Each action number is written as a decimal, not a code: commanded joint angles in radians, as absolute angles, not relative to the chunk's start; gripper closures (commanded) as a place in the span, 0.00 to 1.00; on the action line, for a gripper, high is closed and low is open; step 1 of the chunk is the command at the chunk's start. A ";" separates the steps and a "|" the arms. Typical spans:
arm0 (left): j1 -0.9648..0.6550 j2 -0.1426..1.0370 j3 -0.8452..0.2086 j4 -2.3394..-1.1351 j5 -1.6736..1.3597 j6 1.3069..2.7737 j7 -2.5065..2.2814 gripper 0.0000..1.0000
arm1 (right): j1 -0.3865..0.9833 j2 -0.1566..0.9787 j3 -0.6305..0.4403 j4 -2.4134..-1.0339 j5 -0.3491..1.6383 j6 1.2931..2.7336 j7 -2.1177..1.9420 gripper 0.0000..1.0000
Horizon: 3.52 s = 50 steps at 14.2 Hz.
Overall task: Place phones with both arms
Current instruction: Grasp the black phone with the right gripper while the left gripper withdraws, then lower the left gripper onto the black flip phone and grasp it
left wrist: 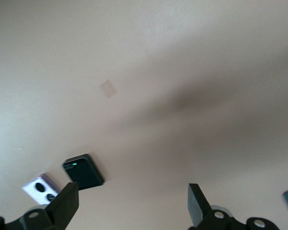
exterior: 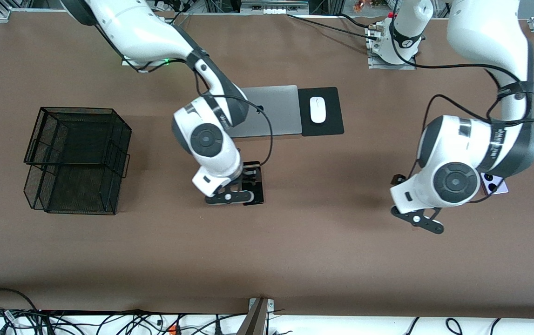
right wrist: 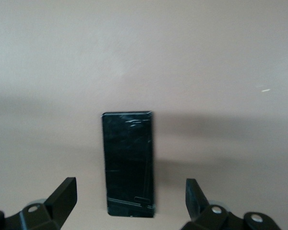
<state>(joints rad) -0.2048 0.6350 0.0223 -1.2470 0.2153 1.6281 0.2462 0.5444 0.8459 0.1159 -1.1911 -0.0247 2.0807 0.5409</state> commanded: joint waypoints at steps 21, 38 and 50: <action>0.213 0.431 0.002 -1.833 0.081 2.214 0.322 0.00 | 0.598 0.960 0.100 -1.256 -0.104 2.243 0.594 0.00; 0.224 0.538 -0.005 -1.948 0.097 2.441 0.236 0.00 | 0.601 0.980 0.100 -1.259 -0.104 2.284 0.592 0.00; 0.236 0.595 -0.003 -1.942 0.173 2.482 0.304 0.00 | 0.591 0.960 0.098 -1.259 -0.107 2.272 0.606 1.00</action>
<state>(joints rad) 0.2310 0.5835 -0.0027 -1.9479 0.1564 2.4632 0.2858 0.5944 0.9723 0.1034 -1.2569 -0.0998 2.2702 0.5847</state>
